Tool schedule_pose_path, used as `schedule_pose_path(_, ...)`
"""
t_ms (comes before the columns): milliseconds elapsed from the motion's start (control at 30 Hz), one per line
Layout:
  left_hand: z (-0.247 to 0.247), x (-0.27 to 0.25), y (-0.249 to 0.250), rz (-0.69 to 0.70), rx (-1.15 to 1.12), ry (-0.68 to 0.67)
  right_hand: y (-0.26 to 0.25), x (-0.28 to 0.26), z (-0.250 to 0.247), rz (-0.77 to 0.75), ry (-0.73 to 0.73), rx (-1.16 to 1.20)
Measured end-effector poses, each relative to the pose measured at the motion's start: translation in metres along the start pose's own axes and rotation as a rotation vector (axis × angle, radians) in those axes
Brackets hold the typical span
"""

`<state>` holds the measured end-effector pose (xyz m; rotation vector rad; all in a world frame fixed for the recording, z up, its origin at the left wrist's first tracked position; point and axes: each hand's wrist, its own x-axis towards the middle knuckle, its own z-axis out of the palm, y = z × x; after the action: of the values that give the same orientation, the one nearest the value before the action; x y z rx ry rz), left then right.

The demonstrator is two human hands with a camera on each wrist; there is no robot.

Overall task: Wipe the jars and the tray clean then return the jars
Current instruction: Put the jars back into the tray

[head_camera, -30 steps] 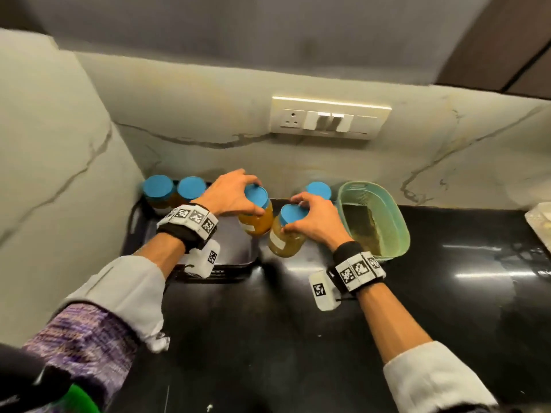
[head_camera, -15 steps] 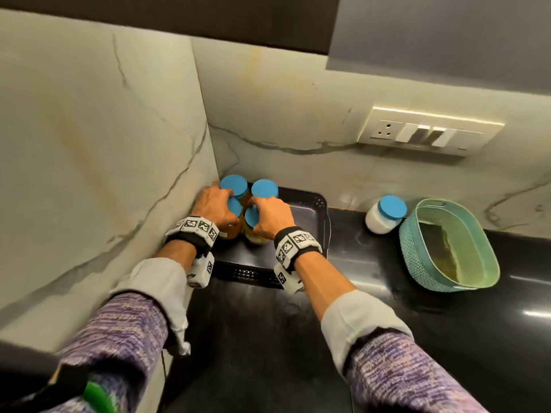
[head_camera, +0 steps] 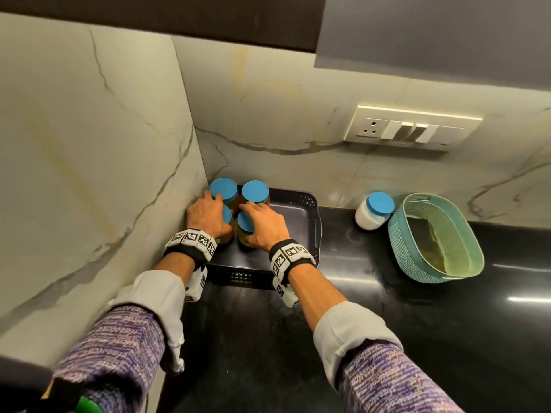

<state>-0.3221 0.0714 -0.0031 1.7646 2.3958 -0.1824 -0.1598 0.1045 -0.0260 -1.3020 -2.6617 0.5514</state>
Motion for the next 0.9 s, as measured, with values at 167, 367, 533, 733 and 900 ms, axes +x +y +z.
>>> schedule_pose_path(167, -0.003, -0.008, 0.005, 0.024, -0.005, 0.073, 0.018, -0.033, -0.01, 0.094, 0.186, 0.232)
schedule_pose_path(367, -0.011, -0.017, 0.049, 0.25, -0.324, 0.269, 0.127, -0.092, -0.066, 0.656, 0.579, 0.4)
schedule_pose_path(533, -0.01, -0.034, 0.122, 0.372, -0.514, 0.161, 0.224, -0.1, -0.12, 0.77, 0.416, 0.115)
schedule_pose_path(733, 0.008, -0.053, 0.19, 0.471, -0.474, 0.017, 0.274, -0.072, -0.13, 0.411, -0.129, -0.26)
schedule_pose_path(900, 0.028, -0.061, 0.218, 0.424, -0.533, -0.015, 0.287, -0.067, -0.131, 0.395, -0.139, -0.295)
